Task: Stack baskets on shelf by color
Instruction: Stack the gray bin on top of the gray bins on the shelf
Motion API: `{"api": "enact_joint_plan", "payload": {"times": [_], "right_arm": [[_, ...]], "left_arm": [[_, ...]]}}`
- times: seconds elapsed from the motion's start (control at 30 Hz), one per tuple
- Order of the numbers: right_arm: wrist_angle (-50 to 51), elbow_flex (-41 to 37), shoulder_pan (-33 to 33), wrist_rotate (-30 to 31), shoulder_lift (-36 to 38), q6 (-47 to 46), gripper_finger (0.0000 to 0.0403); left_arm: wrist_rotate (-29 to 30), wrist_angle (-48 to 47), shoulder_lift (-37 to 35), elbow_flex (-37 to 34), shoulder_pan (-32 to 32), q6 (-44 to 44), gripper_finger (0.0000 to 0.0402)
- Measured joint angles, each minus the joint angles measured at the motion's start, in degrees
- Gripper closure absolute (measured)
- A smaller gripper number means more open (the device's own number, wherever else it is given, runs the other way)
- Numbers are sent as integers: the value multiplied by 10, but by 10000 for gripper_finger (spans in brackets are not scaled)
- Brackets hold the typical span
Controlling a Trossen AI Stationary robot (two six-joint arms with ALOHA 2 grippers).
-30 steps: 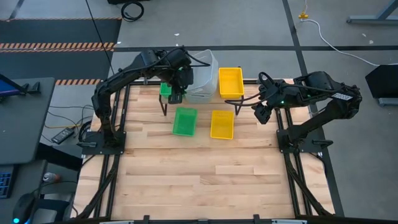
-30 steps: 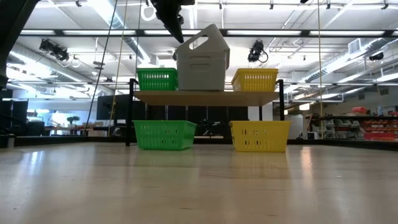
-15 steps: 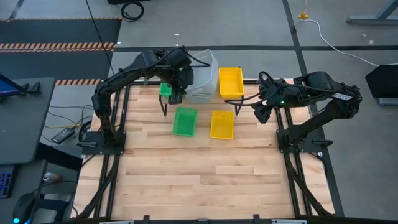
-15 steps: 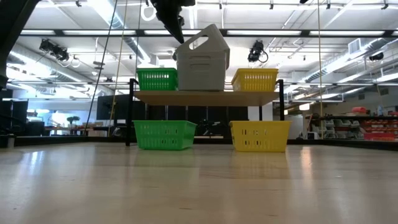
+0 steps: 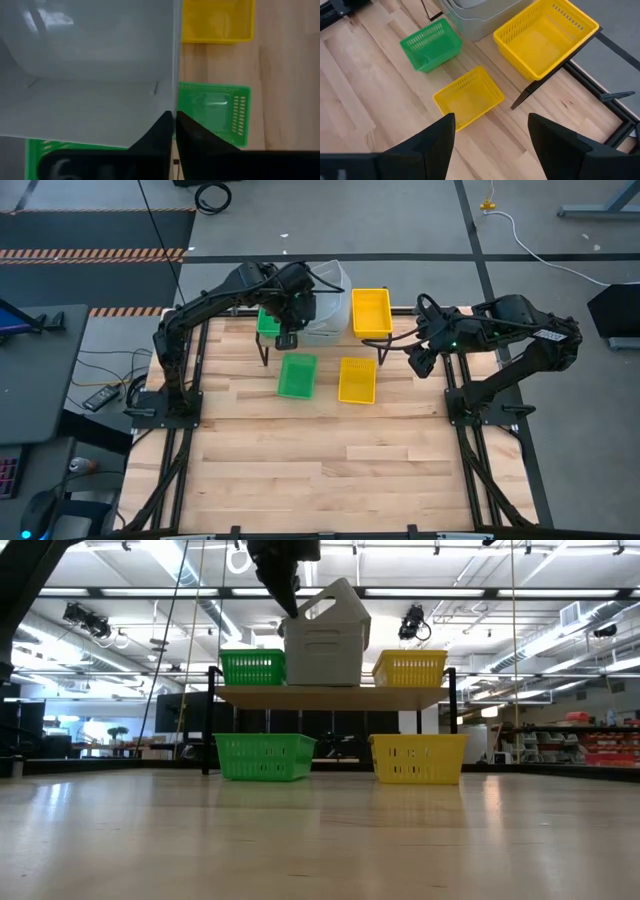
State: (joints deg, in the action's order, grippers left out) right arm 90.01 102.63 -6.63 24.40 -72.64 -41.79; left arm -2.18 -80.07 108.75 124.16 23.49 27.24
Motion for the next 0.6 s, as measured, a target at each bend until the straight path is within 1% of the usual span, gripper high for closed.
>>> {"api": "enact_joint_plan", "payload": {"times": [0.07,0.13,0.33,0.6], "right_arm": [[0,0,0,0,0,0,147],[0,0,0,0,0,0,147],[0,0,0,0,0,0,147],[0,0,0,0,0,0,147]], "left_arm": [[3,-2,0,0,0,0,389],[13,-4,-1,0,0,0,394],[65,-2,-4,7,-7,11,391],[77,-1,-4,42,-13,20,395]]}}
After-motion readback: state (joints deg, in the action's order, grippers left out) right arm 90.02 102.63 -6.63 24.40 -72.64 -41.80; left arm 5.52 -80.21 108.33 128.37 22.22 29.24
